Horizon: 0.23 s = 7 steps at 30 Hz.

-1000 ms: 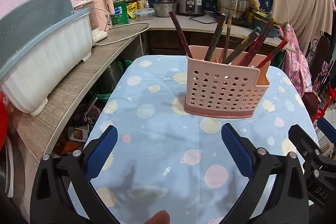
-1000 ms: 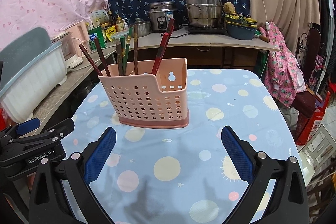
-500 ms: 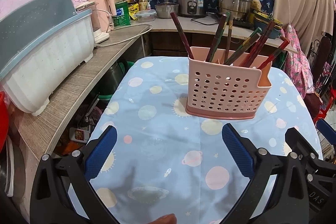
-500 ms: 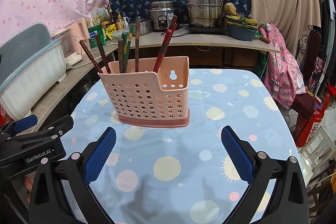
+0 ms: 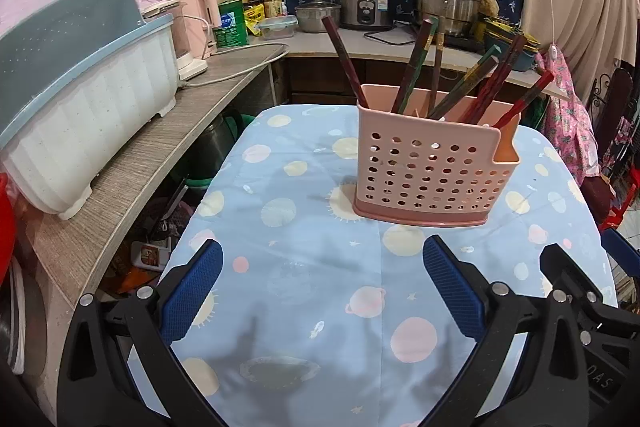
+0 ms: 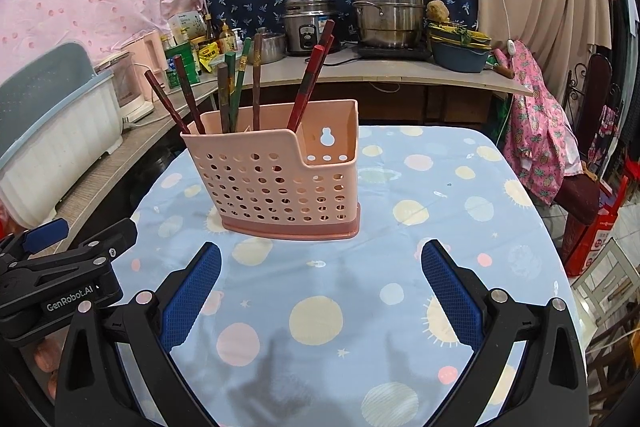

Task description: Organize utensils

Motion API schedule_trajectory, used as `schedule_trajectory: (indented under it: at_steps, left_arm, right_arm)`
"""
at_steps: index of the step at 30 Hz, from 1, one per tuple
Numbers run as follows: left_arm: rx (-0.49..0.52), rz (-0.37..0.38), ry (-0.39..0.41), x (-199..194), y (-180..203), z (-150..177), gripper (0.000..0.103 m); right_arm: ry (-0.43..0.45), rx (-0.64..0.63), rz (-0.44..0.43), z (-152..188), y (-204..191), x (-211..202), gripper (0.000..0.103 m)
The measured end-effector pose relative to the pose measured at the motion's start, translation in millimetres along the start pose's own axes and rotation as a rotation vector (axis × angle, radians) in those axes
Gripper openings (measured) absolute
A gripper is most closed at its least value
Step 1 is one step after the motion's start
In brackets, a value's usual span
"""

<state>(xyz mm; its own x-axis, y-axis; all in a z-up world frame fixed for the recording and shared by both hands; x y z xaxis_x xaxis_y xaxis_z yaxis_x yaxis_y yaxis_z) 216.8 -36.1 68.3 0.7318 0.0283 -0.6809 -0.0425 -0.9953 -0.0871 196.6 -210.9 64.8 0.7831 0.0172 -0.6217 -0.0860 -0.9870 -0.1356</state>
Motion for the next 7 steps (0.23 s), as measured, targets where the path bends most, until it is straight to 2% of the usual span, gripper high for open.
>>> schedule_trajectory:
  at_steps: [7]
  left_arm:
    - [0.001, 0.01, -0.011, 7.1, 0.2, -1.7, 0.096]
  right_arm:
    - [0.0, 0.001, 0.004, -1.0, 1.2, 4.1, 0.097]
Point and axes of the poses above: each gripper's, at about its wrist camera, not at the fingertips, and x roughly the way its jaws point, y to its right, z to its underside, the point moved 1 cm from there along x, roughly the way its jaws point, and after that the axes turned 4 degrees about x, right-handed, at the moved point
